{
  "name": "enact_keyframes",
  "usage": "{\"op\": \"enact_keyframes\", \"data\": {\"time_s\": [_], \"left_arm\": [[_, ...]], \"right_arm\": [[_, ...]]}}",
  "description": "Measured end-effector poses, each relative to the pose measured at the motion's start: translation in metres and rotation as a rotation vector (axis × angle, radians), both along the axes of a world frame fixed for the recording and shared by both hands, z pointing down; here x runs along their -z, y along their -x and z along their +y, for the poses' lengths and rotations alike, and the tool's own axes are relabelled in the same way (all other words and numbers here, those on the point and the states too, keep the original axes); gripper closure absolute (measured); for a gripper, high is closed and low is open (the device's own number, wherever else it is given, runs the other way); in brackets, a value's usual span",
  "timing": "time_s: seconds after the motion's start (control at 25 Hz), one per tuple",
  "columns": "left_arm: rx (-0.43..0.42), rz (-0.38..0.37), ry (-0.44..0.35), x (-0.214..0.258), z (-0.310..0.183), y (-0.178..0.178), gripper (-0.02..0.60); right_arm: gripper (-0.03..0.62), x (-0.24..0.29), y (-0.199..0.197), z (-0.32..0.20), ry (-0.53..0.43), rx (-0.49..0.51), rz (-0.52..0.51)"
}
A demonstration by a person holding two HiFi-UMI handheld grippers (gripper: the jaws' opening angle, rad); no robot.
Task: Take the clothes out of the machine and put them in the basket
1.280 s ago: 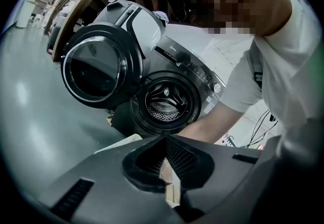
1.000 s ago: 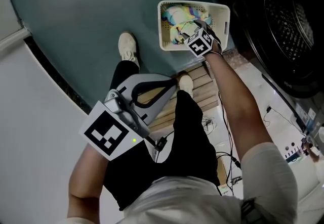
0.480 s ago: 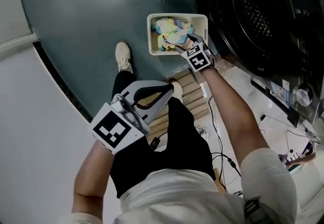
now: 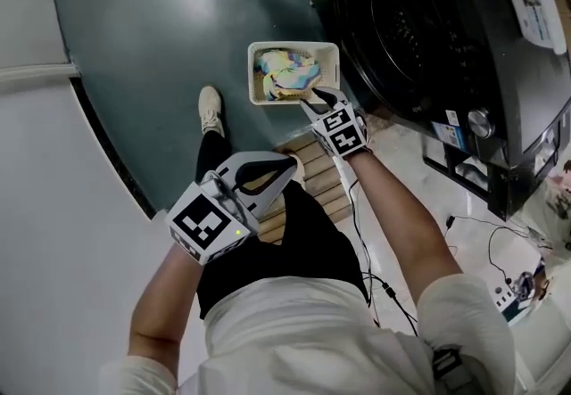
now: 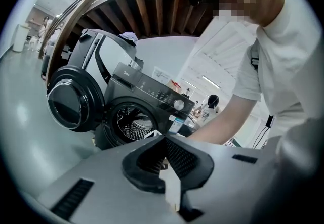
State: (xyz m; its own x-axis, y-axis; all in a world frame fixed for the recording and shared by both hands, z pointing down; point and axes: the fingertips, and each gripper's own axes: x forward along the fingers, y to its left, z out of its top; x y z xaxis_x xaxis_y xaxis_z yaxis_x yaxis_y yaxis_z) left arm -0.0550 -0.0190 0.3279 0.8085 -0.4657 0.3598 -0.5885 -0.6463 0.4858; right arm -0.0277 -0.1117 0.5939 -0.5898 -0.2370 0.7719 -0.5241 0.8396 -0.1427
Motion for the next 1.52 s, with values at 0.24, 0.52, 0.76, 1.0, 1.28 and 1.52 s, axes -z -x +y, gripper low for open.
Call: {"op": "enact_keyframes", "data": {"time_s": [0.24, 0.52, 0.76, 1.0, 1.28, 1.52], "left_arm": [[-0.032, -0.074, -0.056, 0.039, 0.021, -0.013, 0.584], [-0.005, -0.106, -0.108, 0.082, 0.04, -0.039, 0.584], [0.028, -0.113, -0.126, 0.108, 0.067, -0.063, 0.584], [0.064, -0.151, -0.122, 0.12, 0.091, -0.074, 0.584], [0.133, -0.181, -0.119, 0.135, 0.097, -0.062, 0.584], [0.154, -0.177, -0.143, 0.148, 0.1, -0.059, 0.584]], "right_arm": [[0.503, 0.087, -0.02, 0.026, -0.061, -0.024, -0.072], [0.584, 0.185, -0.059, 0.055, -0.118, -0.005, -0.135], [0.59, 0.257, -0.082, 0.089, -0.147, 0.026, -0.2], [0.591, 0.302, -0.096, 0.128, -0.137, 0.076, -0.262], [0.591, 0.351, -0.113, 0.152, -0.142, 0.068, -0.343], [0.591, 0.38, -0.12, 0.159, -0.179, 0.058, -0.393]]}}
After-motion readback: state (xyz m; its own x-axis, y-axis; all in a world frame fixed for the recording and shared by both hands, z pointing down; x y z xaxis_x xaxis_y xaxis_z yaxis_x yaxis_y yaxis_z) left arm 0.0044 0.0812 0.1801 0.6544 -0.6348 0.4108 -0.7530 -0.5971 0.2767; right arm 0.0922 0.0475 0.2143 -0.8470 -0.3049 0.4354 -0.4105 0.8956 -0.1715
